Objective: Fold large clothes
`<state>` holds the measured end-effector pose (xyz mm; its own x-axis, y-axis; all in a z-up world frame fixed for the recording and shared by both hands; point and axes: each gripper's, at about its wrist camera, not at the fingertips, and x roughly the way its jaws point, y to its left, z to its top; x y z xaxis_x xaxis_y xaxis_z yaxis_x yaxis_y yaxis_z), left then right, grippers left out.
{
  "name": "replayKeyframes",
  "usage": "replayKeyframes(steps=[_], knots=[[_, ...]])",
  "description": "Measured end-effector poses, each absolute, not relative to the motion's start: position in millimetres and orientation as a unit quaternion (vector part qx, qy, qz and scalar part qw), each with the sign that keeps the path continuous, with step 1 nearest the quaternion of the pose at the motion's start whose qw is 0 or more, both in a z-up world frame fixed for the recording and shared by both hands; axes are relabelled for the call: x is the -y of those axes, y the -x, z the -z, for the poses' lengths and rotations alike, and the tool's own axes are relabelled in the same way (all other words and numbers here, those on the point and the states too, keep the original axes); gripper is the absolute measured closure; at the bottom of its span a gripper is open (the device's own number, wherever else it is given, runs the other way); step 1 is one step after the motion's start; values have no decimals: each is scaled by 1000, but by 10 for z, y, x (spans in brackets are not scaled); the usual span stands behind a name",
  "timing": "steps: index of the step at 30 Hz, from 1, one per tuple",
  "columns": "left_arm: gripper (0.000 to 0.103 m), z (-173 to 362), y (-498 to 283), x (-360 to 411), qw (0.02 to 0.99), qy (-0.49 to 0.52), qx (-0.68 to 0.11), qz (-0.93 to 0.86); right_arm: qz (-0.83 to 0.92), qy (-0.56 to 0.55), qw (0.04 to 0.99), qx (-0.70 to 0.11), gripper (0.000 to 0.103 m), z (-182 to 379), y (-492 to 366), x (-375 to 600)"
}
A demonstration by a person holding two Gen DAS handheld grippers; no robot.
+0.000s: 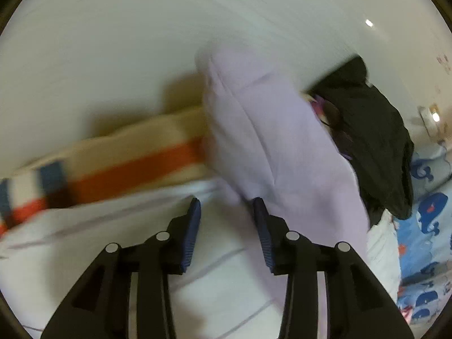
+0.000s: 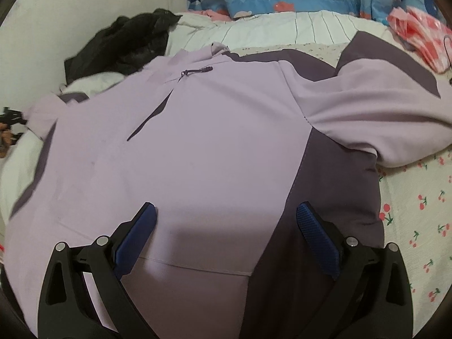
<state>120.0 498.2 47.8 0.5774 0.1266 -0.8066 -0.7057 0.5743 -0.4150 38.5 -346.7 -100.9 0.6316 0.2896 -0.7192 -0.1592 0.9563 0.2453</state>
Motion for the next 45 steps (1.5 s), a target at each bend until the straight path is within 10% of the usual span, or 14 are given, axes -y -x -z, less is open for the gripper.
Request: replayKeyframes(steps=[4,8,13,24,45], knots=[[62,-777,-760,-4847,829,307,-371,-284,-111,-52,900,-418,6,1011,-392,3393],[25,-1250,-417,-3989,898,201,-328,-215,-106,-49,893,-435,7,895,-380,3414],[11,-1231,-281,-2509,939,126,-314,-63,-86,-143,908,-385,7,461,-19,3928],[7,-201,-684,-9,923,107,-352,112,108,-431,843,-303,7,708,-18,6459],[7,56,-665,254,947,35,-311,70,199,-442,845,-227,7,1236,-761,7447]])
